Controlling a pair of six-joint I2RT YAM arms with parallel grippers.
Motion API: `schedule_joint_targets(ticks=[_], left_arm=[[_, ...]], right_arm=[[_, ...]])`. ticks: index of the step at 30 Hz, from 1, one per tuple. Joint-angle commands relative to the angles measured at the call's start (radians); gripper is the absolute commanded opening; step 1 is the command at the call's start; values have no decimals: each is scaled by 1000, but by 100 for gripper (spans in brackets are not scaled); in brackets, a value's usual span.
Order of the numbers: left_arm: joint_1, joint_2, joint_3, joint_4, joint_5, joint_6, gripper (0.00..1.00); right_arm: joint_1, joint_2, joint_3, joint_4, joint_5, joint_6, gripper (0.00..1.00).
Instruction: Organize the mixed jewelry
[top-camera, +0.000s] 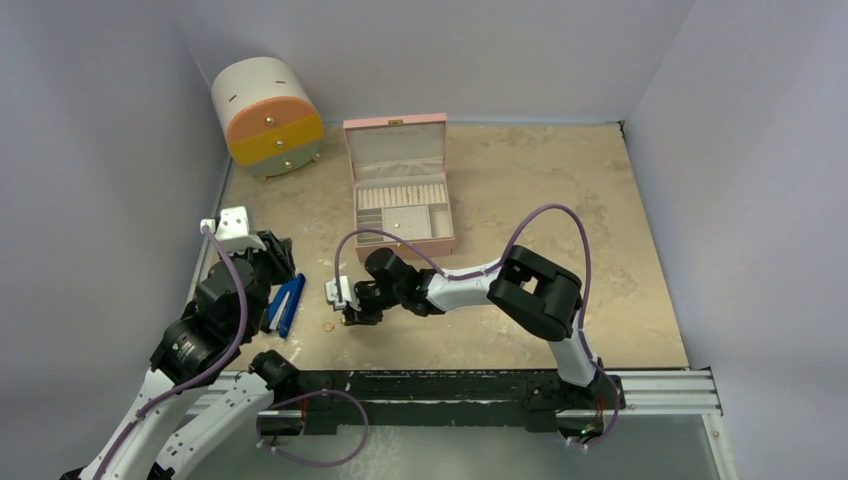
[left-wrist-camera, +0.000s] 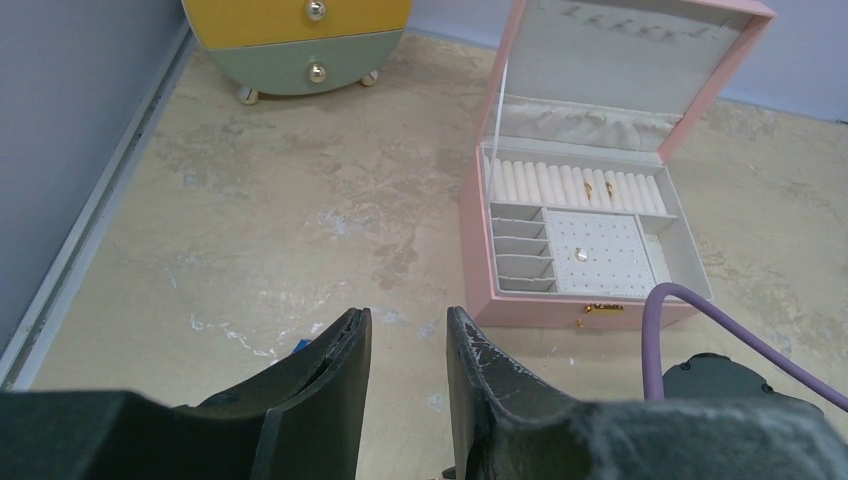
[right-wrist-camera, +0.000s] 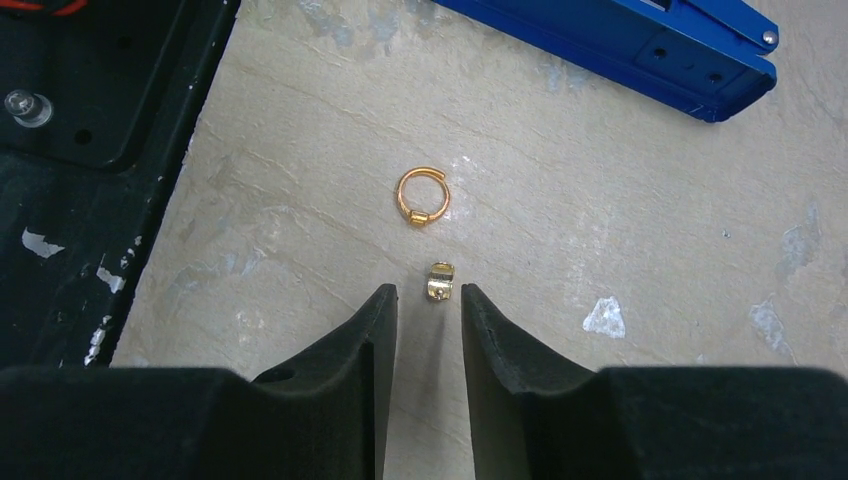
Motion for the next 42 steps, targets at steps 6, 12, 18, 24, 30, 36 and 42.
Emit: schedule_joint_targets(ticks=[6, 12, 18, 24, 30, 36, 42], left_arm=[[-2, 15, -1, 32, -11, -17, 33], [-3, 18, -1, 34, -7, -16, 34], [-2, 17, -1, 34, -7, -16, 34], [-2, 18, -2, 34, -6, -16, 34], [-3, 19, -2, 34, -5, -16, 34], [-2, 17, -3, 35, 1, -16, 34], [-2, 29, -1, 41, 28, -21, 34]], right_arm=[[4, 17, 56, 28, -35, 27, 29], [0, 28, 53, 36, -33, 43, 28], [-6, 31, 55, 43, -35, 54, 23], [-12, 42, 70, 26, -48, 61, 10], [-14, 51, 84, 5, -59, 65, 0], [-17, 11, 39, 42, -35, 85, 0], [-17, -113, -78, 108, -2, 122, 0]])
